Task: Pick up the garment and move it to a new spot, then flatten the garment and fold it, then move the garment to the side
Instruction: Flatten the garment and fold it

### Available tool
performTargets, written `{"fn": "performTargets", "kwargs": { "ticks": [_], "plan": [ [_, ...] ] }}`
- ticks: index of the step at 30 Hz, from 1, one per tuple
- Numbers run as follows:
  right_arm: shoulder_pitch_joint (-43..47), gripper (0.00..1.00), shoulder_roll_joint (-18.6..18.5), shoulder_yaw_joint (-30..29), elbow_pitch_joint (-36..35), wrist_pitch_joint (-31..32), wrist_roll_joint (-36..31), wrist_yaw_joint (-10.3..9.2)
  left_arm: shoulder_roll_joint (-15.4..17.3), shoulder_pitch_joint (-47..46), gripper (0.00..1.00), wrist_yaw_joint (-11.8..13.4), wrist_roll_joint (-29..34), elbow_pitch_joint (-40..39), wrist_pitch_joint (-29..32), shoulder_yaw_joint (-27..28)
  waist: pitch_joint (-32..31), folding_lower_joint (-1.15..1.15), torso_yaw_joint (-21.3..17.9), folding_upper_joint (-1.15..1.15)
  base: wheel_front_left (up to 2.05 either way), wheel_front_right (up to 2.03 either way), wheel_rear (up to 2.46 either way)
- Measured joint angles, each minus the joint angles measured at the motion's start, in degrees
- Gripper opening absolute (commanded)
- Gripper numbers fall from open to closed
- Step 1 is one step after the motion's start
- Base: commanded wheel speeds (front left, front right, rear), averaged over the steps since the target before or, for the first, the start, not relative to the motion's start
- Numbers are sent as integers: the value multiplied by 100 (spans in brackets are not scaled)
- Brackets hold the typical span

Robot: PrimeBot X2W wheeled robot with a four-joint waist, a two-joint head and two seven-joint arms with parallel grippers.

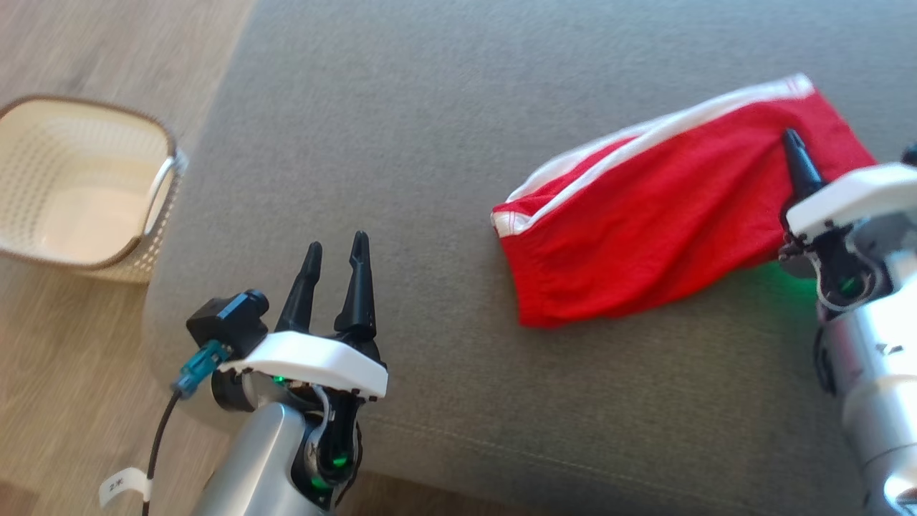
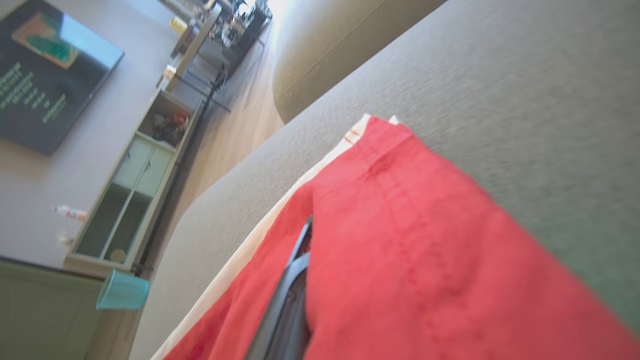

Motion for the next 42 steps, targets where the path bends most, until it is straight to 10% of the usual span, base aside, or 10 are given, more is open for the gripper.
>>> {"fn": "performTargets", "kwargs": {
  "ticks": [13, 27, 42],
  "plan": [
    [544, 0, 932, -1212, 468, -1260, 25, 0, 5, 176, 100, -9, 67, 114, 0, -53, -519, 0, -630, 0, 0, 0, 0],
    [1050, 0, 1011, -1781, 1157, -1618, -683, 0, 10, 402, 100, -34, 107, 254, 0, -43, -978, 0, -812, 0, 0, 0, 0],
    [1330, 0, 1006, 103, -645, -1823, -1252, -1, 10, 401, 100, -76, 158, 286, 0, 13, -1065, 0, -623, 0, 0, 0, 0]
  ]
}}
